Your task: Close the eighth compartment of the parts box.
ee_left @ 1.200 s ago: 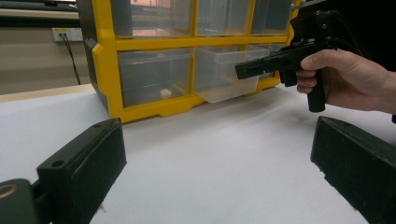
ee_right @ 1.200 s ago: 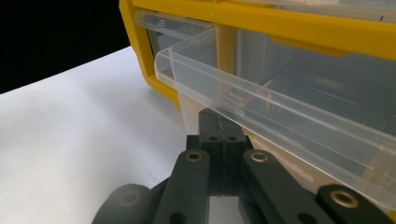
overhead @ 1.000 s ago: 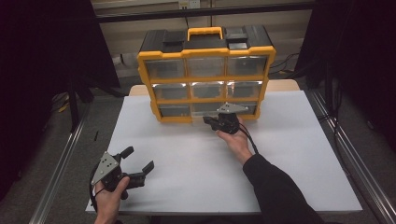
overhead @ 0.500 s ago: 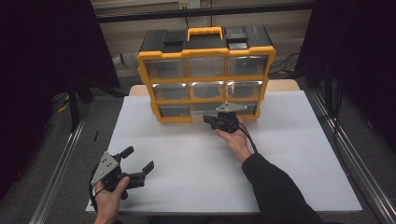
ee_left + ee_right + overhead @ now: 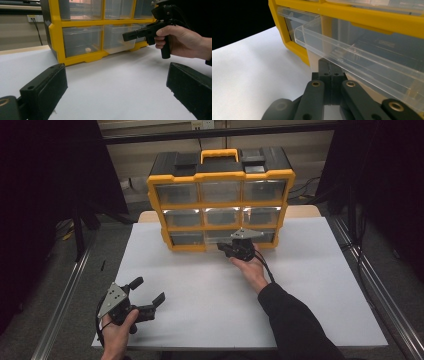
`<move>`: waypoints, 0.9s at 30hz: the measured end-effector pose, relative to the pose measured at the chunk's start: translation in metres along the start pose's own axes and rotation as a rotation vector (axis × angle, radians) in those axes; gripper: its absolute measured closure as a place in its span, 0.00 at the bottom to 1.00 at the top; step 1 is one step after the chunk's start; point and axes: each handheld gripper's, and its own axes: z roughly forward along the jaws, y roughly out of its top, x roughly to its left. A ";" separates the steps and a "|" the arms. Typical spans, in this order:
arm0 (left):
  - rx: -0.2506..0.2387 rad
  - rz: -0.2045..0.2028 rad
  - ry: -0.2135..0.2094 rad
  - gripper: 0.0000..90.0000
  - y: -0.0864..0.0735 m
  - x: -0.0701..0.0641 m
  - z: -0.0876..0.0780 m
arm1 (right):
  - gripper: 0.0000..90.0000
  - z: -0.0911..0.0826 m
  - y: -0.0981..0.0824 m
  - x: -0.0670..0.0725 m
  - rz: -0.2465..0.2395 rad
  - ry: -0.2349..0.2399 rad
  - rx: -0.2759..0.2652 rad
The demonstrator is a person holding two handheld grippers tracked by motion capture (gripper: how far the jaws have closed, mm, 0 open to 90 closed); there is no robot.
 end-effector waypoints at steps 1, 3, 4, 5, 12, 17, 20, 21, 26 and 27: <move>-0.001 -0.001 0.000 0.03 0.000 0.000 0.000 | 1.00 0.001 0.000 0.000 0.007 -0.003 0.001; -0.001 -0.004 0.000 0.03 0.000 0.000 0.000 | 1.00 0.002 0.001 -0.001 0.007 -0.004 -0.002; 0.004 0.005 -0.001 0.03 0.000 0.001 0.000 | 1.00 0.002 0.001 -0.001 0.008 -0.004 -0.004; 0.002 0.003 -0.001 0.03 0.000 0.000 0.000 | 1.00 0.003 0.001 -0.001 0.008 -0.005 -0.004; -0.002 -0.006 -0.003 0.03 0.000 0.000 0.000 | 1.00 0.006 0.002 -0.005 0.014 -0.030 -0.007; -0.002 -0.004 -0.007 0.03 0.000 0.001 0.001 | 1.00 0.011 0.005 -0.009 0.030 -0.046 -0.008; 0.000 -0.013 0.000 0.03 0.000 0.001 0.001 | 1.00 0.014 0.006 -0.011 0.027 -0.063 -0.008; -0.001 -0.013 0.000 0.03 0.000 0.001 0.001 | 1.00 0.014 0.006 -0.012 0.029 -0.064 -0.010; 0.008 -0.015 0.005 0.03 -0.001 0.003 0.003 | 1.00 0.018 0.009 -0.014 0.032 -0.086 -0.006; 0.008 -0.013 0.006 0.03 0.000 0.003 0.003 | 1.00 0.018 0.009 -0.014 0.035 -0.093 -0.007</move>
